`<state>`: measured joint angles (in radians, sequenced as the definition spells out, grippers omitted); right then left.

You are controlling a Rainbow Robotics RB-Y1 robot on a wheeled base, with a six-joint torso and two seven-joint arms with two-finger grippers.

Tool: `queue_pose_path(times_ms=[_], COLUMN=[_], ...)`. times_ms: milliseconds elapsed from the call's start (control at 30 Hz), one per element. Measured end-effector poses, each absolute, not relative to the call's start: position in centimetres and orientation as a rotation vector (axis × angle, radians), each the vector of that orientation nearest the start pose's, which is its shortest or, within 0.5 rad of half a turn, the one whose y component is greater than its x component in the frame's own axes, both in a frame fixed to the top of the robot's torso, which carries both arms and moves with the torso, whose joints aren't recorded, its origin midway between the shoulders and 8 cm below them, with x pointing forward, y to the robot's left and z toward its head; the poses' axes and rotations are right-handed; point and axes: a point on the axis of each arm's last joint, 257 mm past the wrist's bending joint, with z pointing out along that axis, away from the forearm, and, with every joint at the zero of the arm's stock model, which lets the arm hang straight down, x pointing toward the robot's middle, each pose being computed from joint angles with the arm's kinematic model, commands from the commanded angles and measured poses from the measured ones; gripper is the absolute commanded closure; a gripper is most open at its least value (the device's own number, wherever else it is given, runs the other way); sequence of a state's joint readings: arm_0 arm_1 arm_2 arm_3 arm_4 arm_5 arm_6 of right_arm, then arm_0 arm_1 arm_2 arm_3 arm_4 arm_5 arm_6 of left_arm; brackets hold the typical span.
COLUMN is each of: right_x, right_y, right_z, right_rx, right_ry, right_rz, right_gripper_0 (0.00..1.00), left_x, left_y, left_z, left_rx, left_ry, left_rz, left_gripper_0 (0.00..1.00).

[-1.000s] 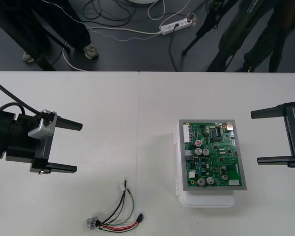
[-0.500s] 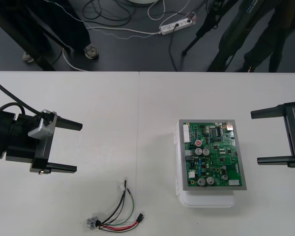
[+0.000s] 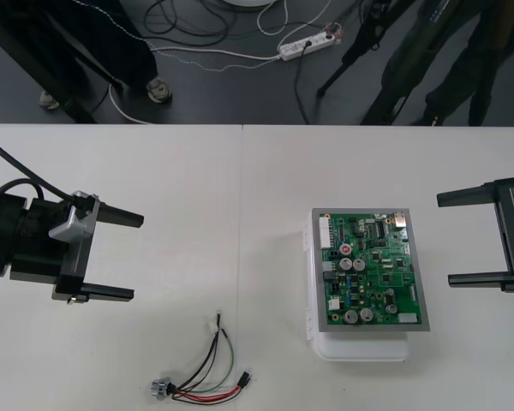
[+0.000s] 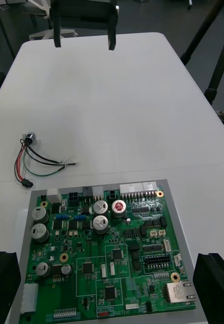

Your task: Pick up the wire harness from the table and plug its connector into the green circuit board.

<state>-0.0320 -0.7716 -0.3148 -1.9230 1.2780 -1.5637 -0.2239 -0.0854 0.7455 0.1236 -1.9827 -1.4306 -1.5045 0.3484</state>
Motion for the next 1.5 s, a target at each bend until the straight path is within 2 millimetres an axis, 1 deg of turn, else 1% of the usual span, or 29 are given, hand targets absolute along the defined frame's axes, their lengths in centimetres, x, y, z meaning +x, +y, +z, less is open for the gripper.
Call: queue_pose_path(times_ms=[167, 433, 600, 767, 1000, 1167, 1367, 1500], right_x=[32.6, 32.5, 32.0, 31.5, 31.2, 31.0, 30.5, 30.1], right_y=[-21.5, -21.5, -21.0, -20.5, -19.8, -19.6, -19.1, -18.7], right_z=[-13.4, -13.5, -12.6, -11.7, -10.0, -9.5, -8.6, -8.4], right_rx=[-1.528, -1.524, -1.508, -1.491, -1.448, -1.438, -1.416, -1.406], right_ry=[1.447, 1.451, 1.417, 1.383, 1.329, 1.31, 1.274, 1.258], right_rz=[0.635, 0.64, 0.678, 0.718, 0.765, 0.784, 0.823, 0.847], right_gripper_0=[0.0, 0.0, 0.0, 0.0, 0.0, 0.0, 0.0, 0.0], left_x=[32.7, 32.7, 32.7, 32.0, 31.9, 31.9, 31.9, 31.5], left_y=[16.1, 16.1, 16.1, 15.8, 15.6, 15.6, 16.2, 16.8], left_z=[-16.1, -16.1, -16.2, -17.7, -17.7, -17.8, -17.9, -18.2], left_rx=[1.631, 1.631, 1.629, 1.585, 1.576, 1.576, 1.596, 1.635], left_ry=[1.501, 1.501, 1.503, 1.535, 1.533, 1.534, 1.547, 1.56], left_rz=[-0.653, -0.653, -0.655, -0.703, -0.713, -0.713, -0.696, -0.678], left_gripper_0=[0.0, 0.0, 0.0, 0.0, 0.0, 0.0, 0.0, 0.0])
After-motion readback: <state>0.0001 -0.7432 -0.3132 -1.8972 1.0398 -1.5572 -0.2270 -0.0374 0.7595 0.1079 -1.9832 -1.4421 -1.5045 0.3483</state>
